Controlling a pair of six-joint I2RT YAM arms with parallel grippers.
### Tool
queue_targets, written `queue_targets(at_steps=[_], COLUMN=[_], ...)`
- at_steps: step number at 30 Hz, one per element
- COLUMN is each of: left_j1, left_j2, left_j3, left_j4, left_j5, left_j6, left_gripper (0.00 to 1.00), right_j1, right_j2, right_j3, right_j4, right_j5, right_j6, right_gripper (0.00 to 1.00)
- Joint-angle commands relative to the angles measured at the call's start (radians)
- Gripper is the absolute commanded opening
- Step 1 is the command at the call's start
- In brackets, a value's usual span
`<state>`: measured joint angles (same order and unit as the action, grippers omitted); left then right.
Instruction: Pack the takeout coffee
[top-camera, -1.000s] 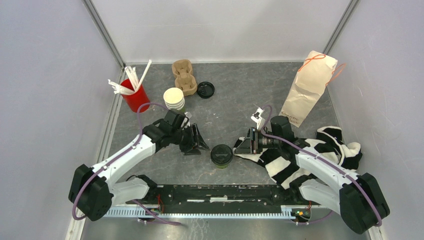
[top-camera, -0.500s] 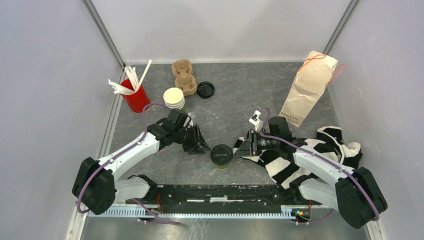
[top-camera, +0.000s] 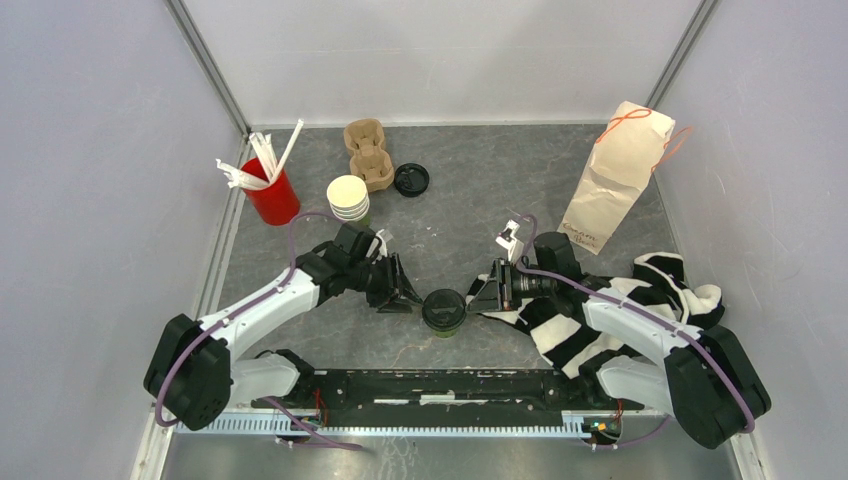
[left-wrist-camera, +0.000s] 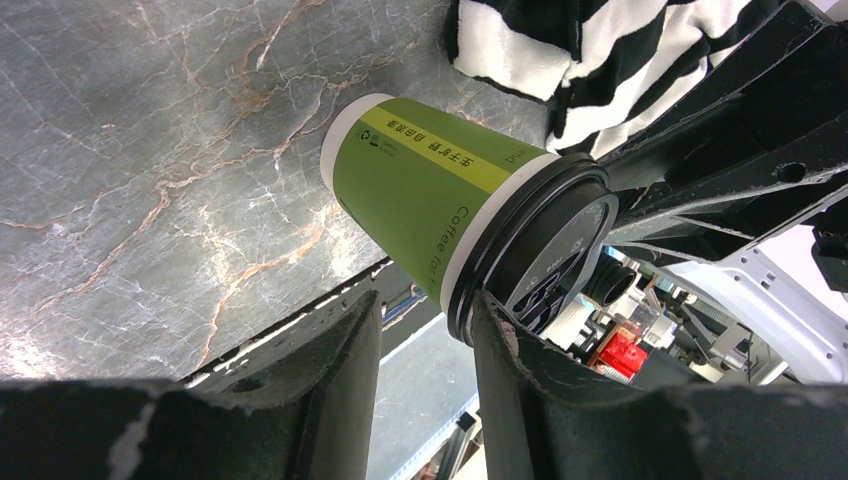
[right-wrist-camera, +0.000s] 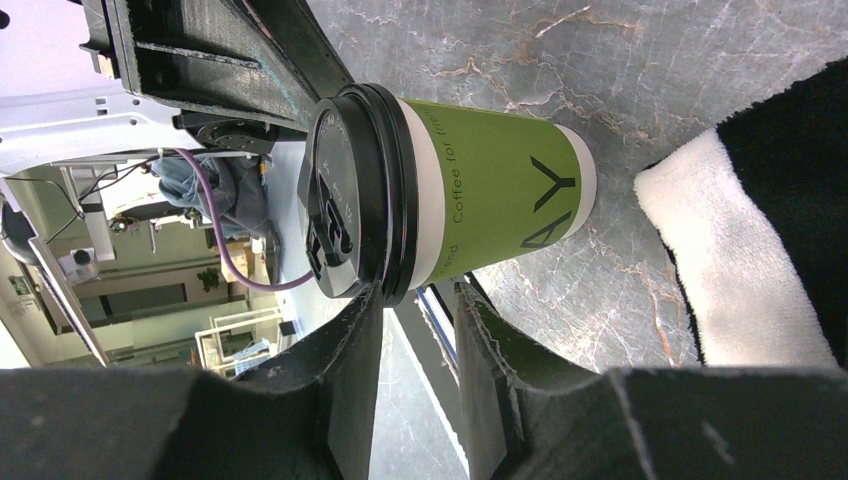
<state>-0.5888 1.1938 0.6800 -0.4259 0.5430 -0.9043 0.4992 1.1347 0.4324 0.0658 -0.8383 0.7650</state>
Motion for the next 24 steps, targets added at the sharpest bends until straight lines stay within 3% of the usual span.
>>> queue_targets(at_steps=[1,8,13,24], left_j1=[0.001,0.001,0.000,-0.067], left_j2=[-0.017,-0.012,-0.001,0.010], left_j3=[-0.023,-0.026,-0.030,-0.176], left_j4=[0.007,0.007,-0.013,-0.067], left_j5=[0.002,0.003,-0.029,-0.179], left_j6=[0.010,0.012,0.008,-0.038], left_gripper=[0.45,0.45,0.42,0.36], right_j1=[0.006,0.023,0.035,0.035], right_j2=[-0.003,0.028,0.059,0.132], right_j3=[0.036,0.037,0.026,-0.183], right_j4=[0.065,0.094,0.010,0.023], right_j5=[-0.019,-0.010,0.068,0.193], right_j6=[0.018,0.029,-0.051,-0.170], right_gripper=[0.39,0.40,0.38,0.36])
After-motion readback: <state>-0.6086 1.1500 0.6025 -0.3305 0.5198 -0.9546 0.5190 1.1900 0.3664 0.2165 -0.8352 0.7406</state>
